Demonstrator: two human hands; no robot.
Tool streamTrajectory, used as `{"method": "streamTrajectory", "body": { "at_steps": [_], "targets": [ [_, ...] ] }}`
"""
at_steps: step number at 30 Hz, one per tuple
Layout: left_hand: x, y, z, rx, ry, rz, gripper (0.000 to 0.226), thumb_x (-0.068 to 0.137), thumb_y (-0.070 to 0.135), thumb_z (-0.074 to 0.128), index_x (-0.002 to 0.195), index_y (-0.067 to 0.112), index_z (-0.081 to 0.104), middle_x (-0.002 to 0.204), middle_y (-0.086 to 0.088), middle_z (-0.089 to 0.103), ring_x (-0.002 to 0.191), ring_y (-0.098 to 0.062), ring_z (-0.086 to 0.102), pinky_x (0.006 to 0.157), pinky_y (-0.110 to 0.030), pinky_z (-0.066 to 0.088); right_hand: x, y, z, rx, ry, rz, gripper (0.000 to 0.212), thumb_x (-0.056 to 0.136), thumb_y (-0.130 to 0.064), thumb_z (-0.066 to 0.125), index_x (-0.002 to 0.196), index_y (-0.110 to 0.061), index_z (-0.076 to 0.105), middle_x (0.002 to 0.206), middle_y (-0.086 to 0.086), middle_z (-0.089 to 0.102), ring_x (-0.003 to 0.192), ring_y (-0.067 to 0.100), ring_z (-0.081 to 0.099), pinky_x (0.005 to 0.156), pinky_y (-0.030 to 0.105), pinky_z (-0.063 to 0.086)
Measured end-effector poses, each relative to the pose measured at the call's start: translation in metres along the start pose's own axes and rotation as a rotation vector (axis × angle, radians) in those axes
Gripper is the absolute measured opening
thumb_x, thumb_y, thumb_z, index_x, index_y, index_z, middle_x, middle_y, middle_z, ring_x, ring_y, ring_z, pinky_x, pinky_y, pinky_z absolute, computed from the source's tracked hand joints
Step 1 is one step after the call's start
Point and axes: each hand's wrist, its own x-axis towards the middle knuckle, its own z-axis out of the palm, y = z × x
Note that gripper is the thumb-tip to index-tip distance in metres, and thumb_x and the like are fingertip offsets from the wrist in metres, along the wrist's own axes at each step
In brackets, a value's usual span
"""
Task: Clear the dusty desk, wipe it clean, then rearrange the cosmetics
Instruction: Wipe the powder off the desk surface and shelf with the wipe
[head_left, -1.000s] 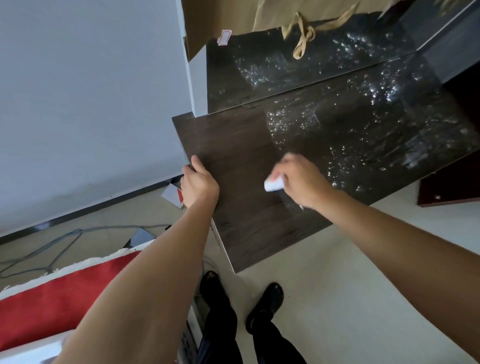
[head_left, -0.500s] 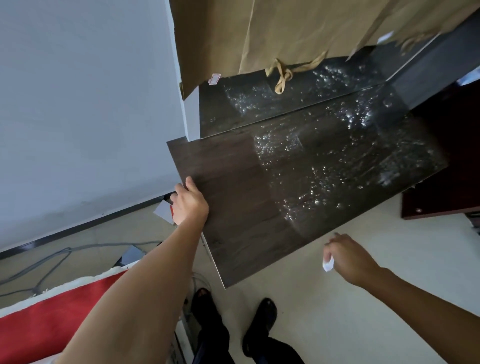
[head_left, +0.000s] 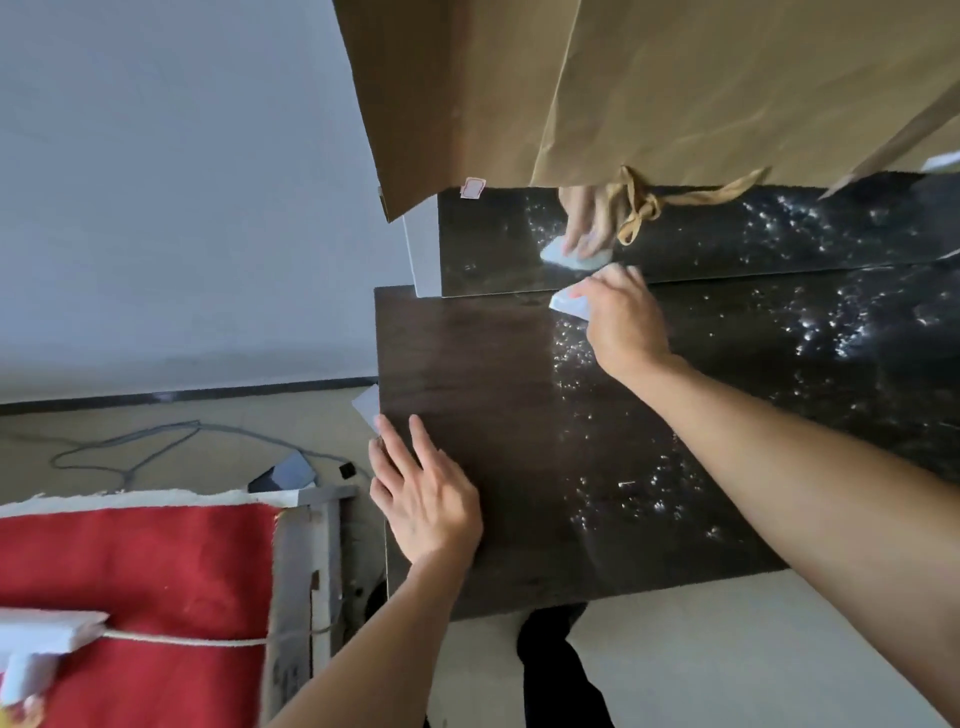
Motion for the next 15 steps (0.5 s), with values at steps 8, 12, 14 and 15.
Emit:
{"method": "streamTrajectory", "body": {
  "at_steps": [8,12,14,15],
  "targets": [
    [0.004,0.003,0.012,0.076,0.085,-0.034,0.050,0.095,0.021,0.035,0.144,0.015,0.030,0.157,-0.016,0.016,0.137,-0.038,0.025,0.102,-0.052,0.032,0.014,0.005,0.047,0.295,-0.006,-0.113,0.036,0.080,0.005,0.060,0.107,-0.017,0.072,0.092,0.010,0.059,0.089,0.030,0.053,0.076,0.039,0.049],
    [-0.002,0.005,0.009,0.103,0.090,-0.027,0.049,0.095,0.021,0.036,0.144,0.015,0.031,0.157,-0.016,0.017,0.136,-0.037,0.026,0.102,-0.053,0.032,-0.057,0.019,0.016,0.407,-0.492,-0.433,0.031,0.084,0.002,0.057,0.098,-0.020,0.075,0.084,0.003,0.055,0.081,0.018,0.050,0.070,0.030,0.039],
    [0.000,0.008,0.007,0.085,0.074,-0.043,0.050,0.096,0.021,0.037,0.145,0.015,0.030,0.157,-0.014,0.014,0.137,-0.036,0.023,0.104,-0.052,0.029,-0.067,0.032,0.004,0.411,-0.602,-0.477,0.034,0.084,0.005,0.054,0.094,-0.019,0.076,0.084,-0.003,0.056,0.079,0.014,0.052,0.069,0.024,0.036],
    [0.000,0.009,0.007,0.076,0.066,-0.050,0.051,0.096,0.021,0.037,0.146,0.015,0.029,0.158,-0.014,0.012,0.138,-0.036,0.022,0.105,-0.052,0.028,-0.056,0.034,0.003,0.414,-0.497,-0.431,0.032,0.084,0.005,0.055,0.094,-0.017,0.077,0.085,-0.002,0.057,0.079,0.015,0.053,0.069,0.024,0.037]
  ]
}}
